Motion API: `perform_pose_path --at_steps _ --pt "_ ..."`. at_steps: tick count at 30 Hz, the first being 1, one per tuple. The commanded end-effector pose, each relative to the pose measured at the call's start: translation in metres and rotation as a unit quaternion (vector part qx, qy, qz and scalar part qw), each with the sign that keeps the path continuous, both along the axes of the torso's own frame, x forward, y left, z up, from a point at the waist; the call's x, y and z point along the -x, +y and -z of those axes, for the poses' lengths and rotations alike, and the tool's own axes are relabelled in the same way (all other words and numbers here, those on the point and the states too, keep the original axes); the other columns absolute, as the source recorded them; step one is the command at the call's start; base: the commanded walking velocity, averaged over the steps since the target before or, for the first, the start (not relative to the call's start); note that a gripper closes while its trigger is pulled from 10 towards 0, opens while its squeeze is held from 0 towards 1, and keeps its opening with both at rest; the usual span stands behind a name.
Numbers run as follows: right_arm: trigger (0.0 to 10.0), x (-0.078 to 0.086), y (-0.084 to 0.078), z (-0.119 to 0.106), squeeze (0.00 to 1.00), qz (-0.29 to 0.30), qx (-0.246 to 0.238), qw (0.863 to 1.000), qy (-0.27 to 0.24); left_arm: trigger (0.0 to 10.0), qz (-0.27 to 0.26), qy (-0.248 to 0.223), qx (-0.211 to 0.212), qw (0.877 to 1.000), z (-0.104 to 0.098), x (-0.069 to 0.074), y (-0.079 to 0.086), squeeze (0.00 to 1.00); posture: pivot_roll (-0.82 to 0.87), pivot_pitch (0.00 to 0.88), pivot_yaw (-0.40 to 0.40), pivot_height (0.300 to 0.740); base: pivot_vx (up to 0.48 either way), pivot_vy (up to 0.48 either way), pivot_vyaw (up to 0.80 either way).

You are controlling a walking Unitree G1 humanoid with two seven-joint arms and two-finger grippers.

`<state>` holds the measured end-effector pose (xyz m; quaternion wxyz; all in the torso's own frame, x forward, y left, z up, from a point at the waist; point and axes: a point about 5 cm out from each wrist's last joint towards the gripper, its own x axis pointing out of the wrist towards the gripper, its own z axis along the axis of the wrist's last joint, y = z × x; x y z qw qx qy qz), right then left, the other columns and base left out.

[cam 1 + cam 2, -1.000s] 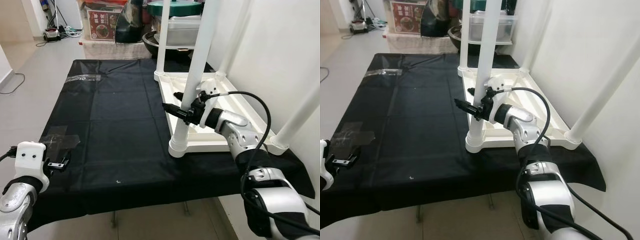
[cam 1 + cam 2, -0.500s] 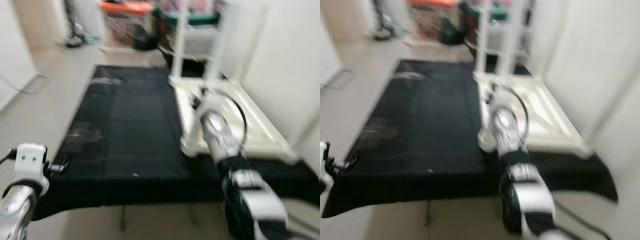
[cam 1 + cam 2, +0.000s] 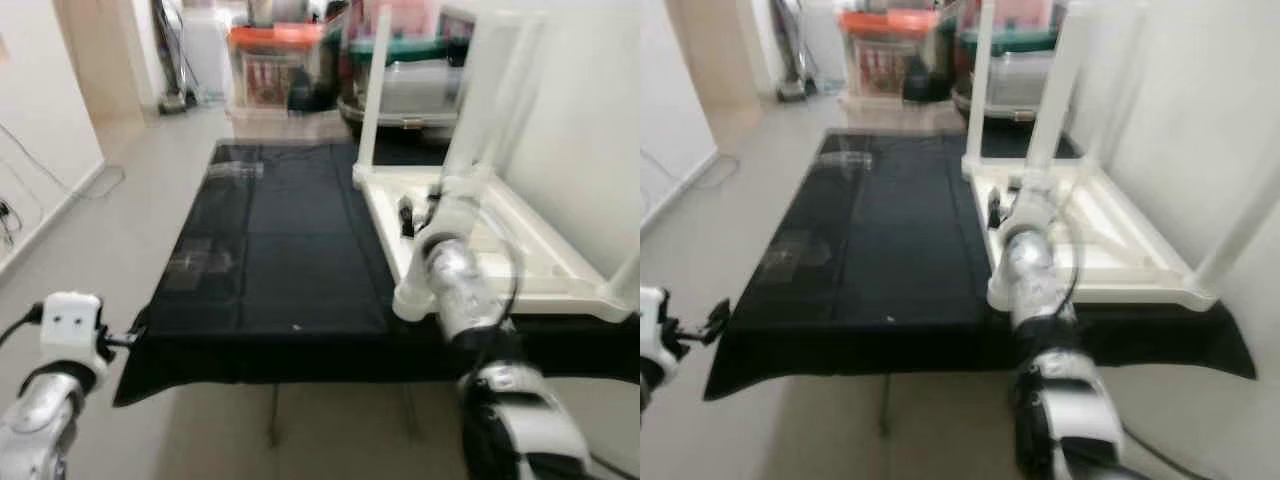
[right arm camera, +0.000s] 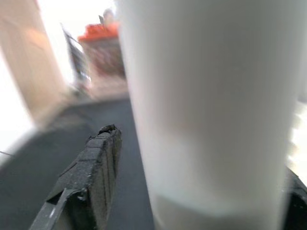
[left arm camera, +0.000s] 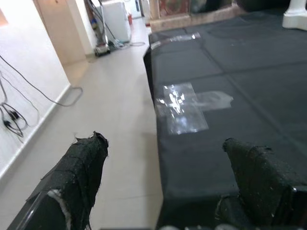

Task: Building children table

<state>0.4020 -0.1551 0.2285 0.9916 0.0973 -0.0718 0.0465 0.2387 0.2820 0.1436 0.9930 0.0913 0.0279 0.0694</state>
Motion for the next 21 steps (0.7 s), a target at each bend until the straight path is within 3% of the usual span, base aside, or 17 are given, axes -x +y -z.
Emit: perform_pose_path --at_steps 1,3,4,5,6,7,8,9,10,12,13,16,21 --pt "10.0 0.002 0.008 -0.004 0.0 -0.081 -0.004 0.997 -0.011 10.0 0.002 -0.001 0.006 1.0 -0.001 -0.001 -0.001 0.0 0.08 0.0 -0.082 0.74 0.0 0.0 0.0" --pt "10.0 0.003 0.009 -0.008 0.0 -0.115 -0.007 0.993 -0.018 10.0 0.002 -0.002 0.006 1.0 -0.001 -0.002 0.0 0.0 0.08 0.0 -0.082 0.74 0.0 0.0 0.0" --pt "10.0 0.005 0.013 -0.01 0.0 -0.171 -0.002 0.985 -0.027 10.0 0.002 -0.002 0.005 1.0 -0.002 -0.002 0.001 0.0 0.08 0.0 -0.082 0.74 0.0 0.0 0.0" --pt "10.0 0.005 0.013 -0.01 0.0 -0.171 -0.002 0.985 -0.027 10.0 0.002 -0.002 0.005 1.0 -0.002 -0.002 0.001 0.0 0.08 0.0 -0.082 0.74 0.0 0.0 0.0" --pt "10.0 0.011 0.02 -0.01 0.0 -0.241 0.01 0.97 -0.037 10.0 0.002 -0.001 0.005 1.0 -0.002 -0.002 0.002 0.0 0.09 0.0 -0.081 0.74 0.0 0.0 0.0" --pt "10.0 0.011 0.02 -0.01 0.0 -0.241 0.01 0.97 -0.037 10.0 0.002 -0.001 0.005 1.0 -0.002 -0.002 0.002 0.0 0.09 0.0 -0.081 0.74 0.0 0.0 0.0" --pt "10.0 0.015 0.029 -0.005 0.0 -0.297 0.032 0.954 -0.037 10.0 0.002 -0.001 0.004 1.0 -0.002 -0.003 0.003 0.0 0.09 0.0 -0.085 0.74 0.0 0.0 0.0" --pt "10.0 0.015 0.029 -0.005 0.0 -0.297 0.032 0.954 -0.037 10.0 0.002 -0.001 0.004 1.0 -0.002 -0.003 0.003 0.0 0.09 0.0 -0.085 0.74 0.0 0.0 0.0" --pt "10.0 0.017 0.038 0.002 0.0 -0.35 0.053 0.935 -0.031 10.0 0.002 -0.001 0.003 1.0 -0.002 -0.003 0.004 0.0 0.1 0.0 -0.091 0.74 0.0 0.0 0.0" --pt "10.0 0.018 0.058 0.016 0.0 -0.399 0.097 0.912 -0.016 10.0 0.001 0.001 0.0 1.0 -0.002 -0.003 0.004 0.0 0.12 0.0 -0.098 0.74 0.0 0.0 0.0" --pt "10.0 0.018 0.058 0.016 0.0 -0.399 0.097 0.912 -0.016 10.0 0.001 0.001 0.0 1.0 -0.002 -0.003 0.004 0.0 0.12 0.0 -0.098 0.74 0.0 0.0 0.0" --pt "10.0 0.015 0.078 0.024 0.0 -0.415 0.137 0.899 -0.006 10.0 0.001 0.003 -0.006 1.0 0.0 -0.002 0.001 0.0 0.14 0.0 -0.11 0.74 0.0 0.0 0.0" --pt "10.0 0.011 0.081 0.023 0.0 -0.408 0.146 0.901 0.003 10.0 0.001 0.003 -0.008 1.0 0.001 0.0 0.0 0.0 0.15 0.0 -0.119 0.74 0.0 0.0 0.0"
